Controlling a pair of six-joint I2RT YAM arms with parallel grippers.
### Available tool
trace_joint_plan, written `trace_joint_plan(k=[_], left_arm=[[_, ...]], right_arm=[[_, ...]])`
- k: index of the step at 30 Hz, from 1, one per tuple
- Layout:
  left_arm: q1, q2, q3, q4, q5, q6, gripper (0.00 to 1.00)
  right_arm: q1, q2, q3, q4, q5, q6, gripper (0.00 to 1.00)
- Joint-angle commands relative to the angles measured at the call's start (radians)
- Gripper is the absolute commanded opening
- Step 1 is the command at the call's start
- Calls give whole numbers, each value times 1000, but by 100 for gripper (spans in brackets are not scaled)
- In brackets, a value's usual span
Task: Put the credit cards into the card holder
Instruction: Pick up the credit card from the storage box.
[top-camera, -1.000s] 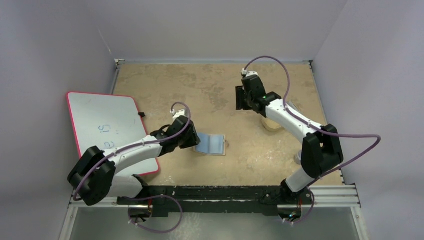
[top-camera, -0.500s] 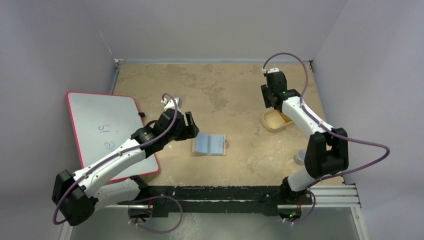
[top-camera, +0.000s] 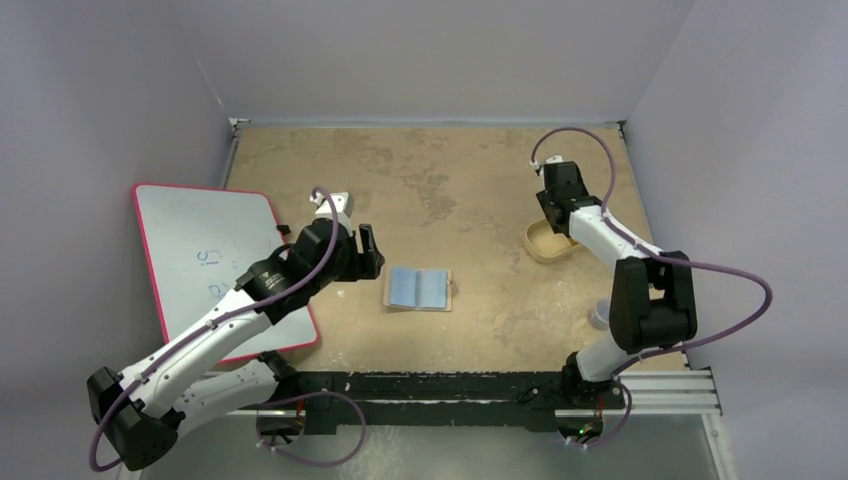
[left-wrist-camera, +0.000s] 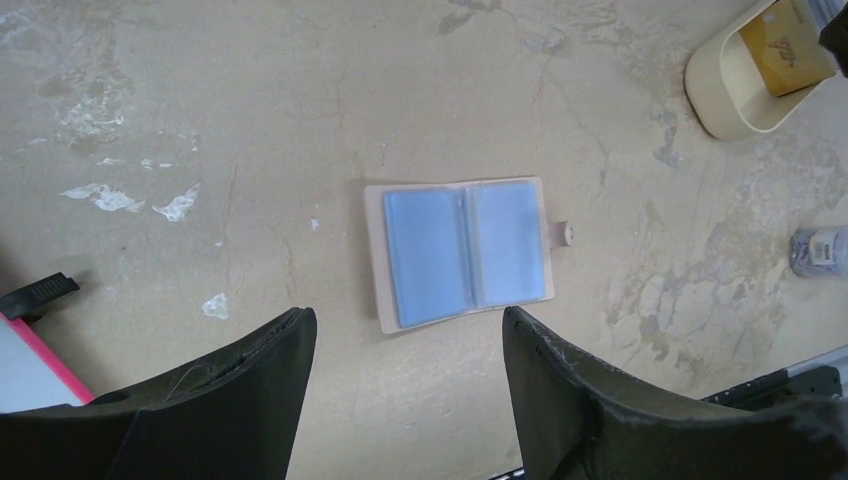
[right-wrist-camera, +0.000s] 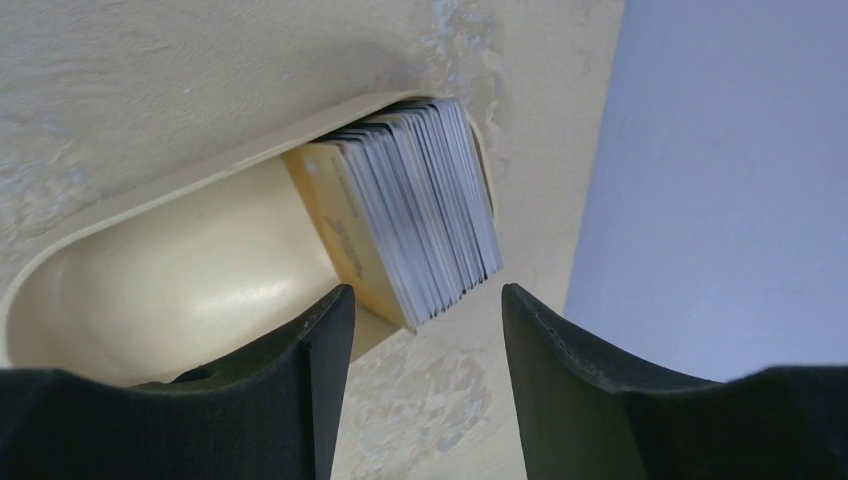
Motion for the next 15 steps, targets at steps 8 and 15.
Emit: trace_joint_plan(k=[8,15], left_arm=[[-4,-61,28,-27,-73,42,68],[-4,-68,30,-27,-88,42,68]], right_arm=[[-34,128,21,171,62,-104,59],[-44,158,19,213,117,-102,57]])
